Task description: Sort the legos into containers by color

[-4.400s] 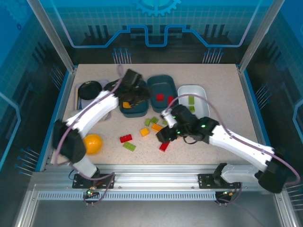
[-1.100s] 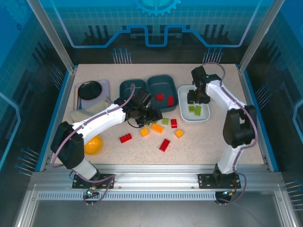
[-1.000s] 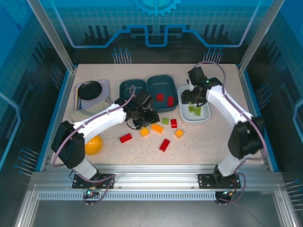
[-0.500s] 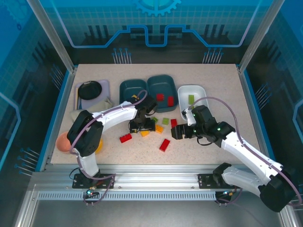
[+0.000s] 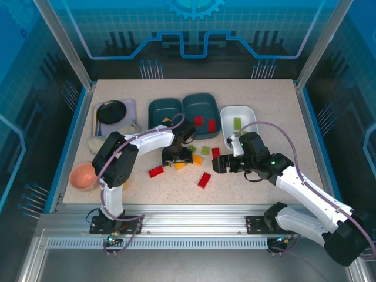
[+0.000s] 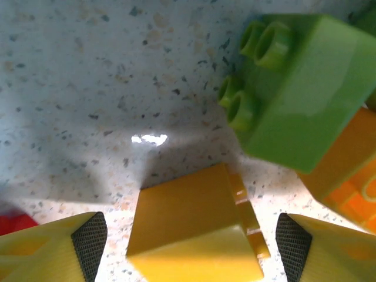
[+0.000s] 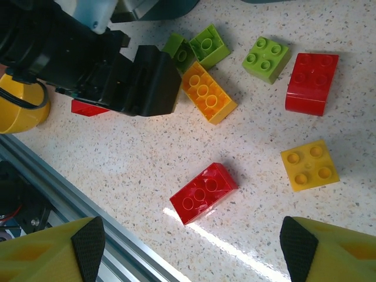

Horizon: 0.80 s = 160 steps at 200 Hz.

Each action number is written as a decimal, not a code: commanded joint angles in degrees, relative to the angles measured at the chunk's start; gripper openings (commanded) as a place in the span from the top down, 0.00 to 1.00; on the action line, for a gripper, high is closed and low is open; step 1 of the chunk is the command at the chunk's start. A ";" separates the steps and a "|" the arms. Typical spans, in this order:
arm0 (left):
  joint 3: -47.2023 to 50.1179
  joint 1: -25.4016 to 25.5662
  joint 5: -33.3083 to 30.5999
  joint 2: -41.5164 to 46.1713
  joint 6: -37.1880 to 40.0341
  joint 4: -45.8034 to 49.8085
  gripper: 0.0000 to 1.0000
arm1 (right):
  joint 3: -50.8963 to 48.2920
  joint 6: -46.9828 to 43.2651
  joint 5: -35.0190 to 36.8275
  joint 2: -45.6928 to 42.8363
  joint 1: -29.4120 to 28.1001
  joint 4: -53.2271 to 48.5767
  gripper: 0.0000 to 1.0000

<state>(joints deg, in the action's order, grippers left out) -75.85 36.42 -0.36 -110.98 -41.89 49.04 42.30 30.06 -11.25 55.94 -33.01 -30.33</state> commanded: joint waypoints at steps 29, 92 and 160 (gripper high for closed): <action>-1.47 -0.71 1.33 -1.91 -2.57 -1.20 0.32 | 0.27 0.71 -1.58 1.25 -1.18 1.41 0.19; 0.46 -0.48 -0.14 2.69 -4.18 -0.25 0.70 | 1.96 -0.61 -1.96 2.94 -2.04 2.03 0.21; -5.10 -7.42 -1.36 13.04 -1.63 4.31 0.71 | 7.71 -0.53 1.49 4.85 -3.82 4.18 0.22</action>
<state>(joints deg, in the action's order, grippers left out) -76.95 34.06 -1.28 -99.85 -44.95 51.16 46.92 29.58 -11.42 58.94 -35.59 -28.80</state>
